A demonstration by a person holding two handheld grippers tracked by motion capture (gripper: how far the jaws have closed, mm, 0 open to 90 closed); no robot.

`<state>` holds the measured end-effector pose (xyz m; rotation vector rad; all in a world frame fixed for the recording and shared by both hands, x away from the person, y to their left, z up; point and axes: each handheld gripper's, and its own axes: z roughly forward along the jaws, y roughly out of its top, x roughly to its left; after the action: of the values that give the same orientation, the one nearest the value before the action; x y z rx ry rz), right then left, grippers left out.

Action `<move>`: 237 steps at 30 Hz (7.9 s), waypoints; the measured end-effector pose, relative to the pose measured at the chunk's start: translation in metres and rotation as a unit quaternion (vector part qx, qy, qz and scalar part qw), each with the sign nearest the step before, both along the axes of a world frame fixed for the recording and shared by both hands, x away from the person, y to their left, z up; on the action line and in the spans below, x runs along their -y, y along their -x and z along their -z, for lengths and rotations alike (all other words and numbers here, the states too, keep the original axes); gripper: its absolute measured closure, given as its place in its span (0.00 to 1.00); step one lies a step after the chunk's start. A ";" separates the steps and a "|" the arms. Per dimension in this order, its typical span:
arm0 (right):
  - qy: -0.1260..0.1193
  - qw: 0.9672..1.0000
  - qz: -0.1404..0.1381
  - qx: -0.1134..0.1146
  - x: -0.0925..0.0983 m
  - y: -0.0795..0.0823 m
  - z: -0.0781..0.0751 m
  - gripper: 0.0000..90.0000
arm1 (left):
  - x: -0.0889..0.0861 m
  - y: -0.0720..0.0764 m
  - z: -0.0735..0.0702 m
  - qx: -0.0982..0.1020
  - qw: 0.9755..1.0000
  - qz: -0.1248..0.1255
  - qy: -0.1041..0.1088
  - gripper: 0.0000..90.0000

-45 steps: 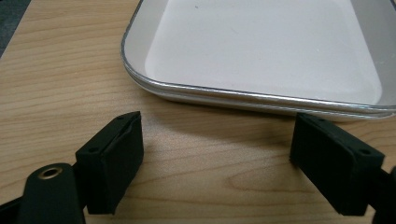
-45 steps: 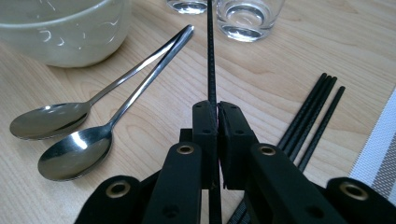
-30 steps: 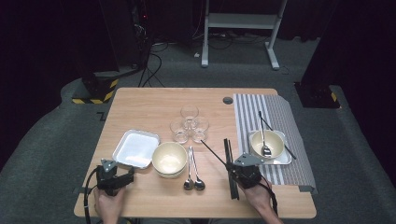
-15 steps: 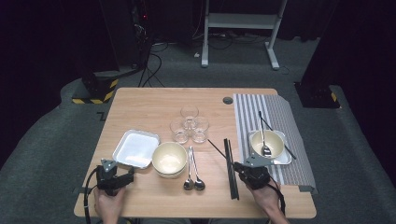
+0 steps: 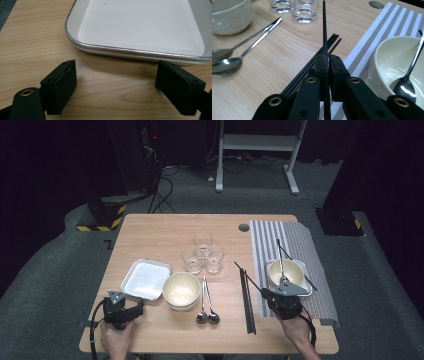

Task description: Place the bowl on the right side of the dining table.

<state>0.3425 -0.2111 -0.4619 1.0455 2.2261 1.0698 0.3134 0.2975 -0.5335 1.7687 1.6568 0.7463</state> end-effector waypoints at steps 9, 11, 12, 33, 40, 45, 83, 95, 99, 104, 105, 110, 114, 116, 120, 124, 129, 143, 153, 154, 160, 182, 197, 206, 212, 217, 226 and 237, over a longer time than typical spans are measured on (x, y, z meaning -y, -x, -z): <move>0.000 1.000 0.007 -0.002 0.013 -0.005 -0.004 0.96 | 0.000 0.000 0.000 0.000 1.000 0.000 0.000 0.19; -0.002 1.000 0.009 -0.002 0.017 -0.006 -0.005 0.96 | 0.000 0.000 0.000 0.000 1.000 0.000 0.000 0.19; -0.002 1.000 0.011 -0.002 0.019 -0.007 -0.005 0.96 | 0.000 0.000 0.000 0.000 1.000 0.000 0.000 0.19; 0.006 0.999 0.039 0.006 0.042 -0.013 -0.012 0.96 | 0.000 0.000 0.000 0.000 1.000 0.000 0.000 0.19; 0.005 0.999 0.047 0.008 0.047 -0.014 -0.012 0.96 | 0.000 0.000 0.000 0.000 1.000 0.000 0.000 0.19; 0.002 0.999 0.052 0.009 0.050 -0.014 -0.012 0.96 | 0.000 0.000 0.000 0.000 1.000 0.000 0.000 0.19; -0.018 0.992 0.121 0.022 0.096 -0.007 -0.022 0.96 | 0.000 0.000 0.000 0.000 1.000 0.000 0.000 0.19; -0.018 0.991 0.135 0.019 0.108 -0.027 -0.028 0.96 | 0.000 0.000 0.000 0.000 1.000 0.000 0.000 0.19; -0.018 0.990 0.139 0.018 0.112 -0.034 -0.027 0.96 | 0.000 0.000 0.000 0.000 1.000 0.000 0.000 0.19; -0.018 0.988 0.151 0.021 0.119 -0.042 -0.026 0.96 | 0.000 0.000 0.000 -0.001 1.000 -0.007 0.000 0.19; -0.018 0.988 0.152 0.018 0.120 -0.043 -0.026 0.96 | 0.000 0.000 0.000 -0.001 1.000 -0.007 0.000 0.19; -0.018 0.987 0.156 0.008 0.124 -0.051 -0.023 0.96 | 0.000 0.000 0.000 -0.001 1.000 -0.007 0.001 0.19; -0.007 0.988 0.153 0.011 0.124 -0.057 -0.021 0.96 | 0.000 0.000 0.000 -0.001 1.000 -0.007 0.001 0.19; 0.001 0.989 0.151 0.009 0.124 -0.060 -0.021 0.96 | 0.000 0.000 0.000 -0.001 1.000 -0.006 0.001 0.19; 0.004 0.989 0.149 0.001 0.127 -0.069 -0.022 0.96 | 0.000 0.000 0.000 -0.001 1.000 -0.007 0.001 0.19; 0.006 0.989 0.145 -0.006 0.131 -0.078 -0.020 0.96 | 0.000 0.000 0.000 -0.001 1.000 -0.007 0.001 0.19; 0.010 0.990 0.142 -0.021 0.135 -0.088 -0.016 0.96 | 0.000 0.000 0.000 -0.001 1.000 -0.007 0.001 0.19; 0.010 0.990 0.135 -0.040 0.134 -0.107 -0.006 0.95 | 0.000 0.000 0.000 -0.001 1.000 -0.007 0.001 0.19; 0.012 0.989 0.136 -0.058 0.136 -0.119 0.005 0.95 | 0.000 0.000 0.000 -0.001 1.000 -0.007 0.001 0.19; 0.011 0.989 0.136 -0.059 0.137 -0.119 0.006 0.95 | 0.000 0.000 0.000 -0.001 1.000 -0.007 0.001 0.19; 0.014 0.988 0.138 -0.071 0.140 -0.122 0.012 0.95 | 0.000 0.000 0.000 -0.001 1.000 -0.007 0.001 0.19; 0.037 0.987 0.120 -0.104 0.137 -0.138 0.021 0.95 | 0.000 -0.001 0.000 -0.001 1.000 -0.007 0.000 0.19; 0.038 0.986 0.117 -0.113 0.138 -0.144 0.026 0.95 | 0.000 -0.001 0.000 -0.001 1.000 -0.007 0.000 0.19; 0.031 0.986 0.117 -0.111 0.140 -0.143 0.028 0.95 | 0.000 -0.001 0.000 -0.001 1.000 -0.007 -0.001 0.19; 0.024 0.987 0.117 -0.109 0.138 -0.142 0.029 0.90 | 0.000 -0.001 0.000 -0.001 1.000 -0.008 -0.001 0.19; 0.019 0.986 0.119 -0.111 0.138 -0.141 0.029 0.89 | 0.000 -0.001 0.000 -0.002 1.000 -0.008 -0.001 0.19; 0.008 0.987 0.134 -0.091 0.143 -0.137 0.022 0.97 | 0.000 -0.001 0.000 -0.001 1.000 -0.008 0.000 0.19; 0.019 0.983 0.149 -0.107 0.144 -0.142 0.028 1.00 | 0.000 -0.001 0.000 -0.001 1.000 -0.008 0.000 0.19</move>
<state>0.4844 -0.3546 -0.4904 1.4813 2.1475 0.8142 0.3141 0.2975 -0.5334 1.7601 1.6743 0.7521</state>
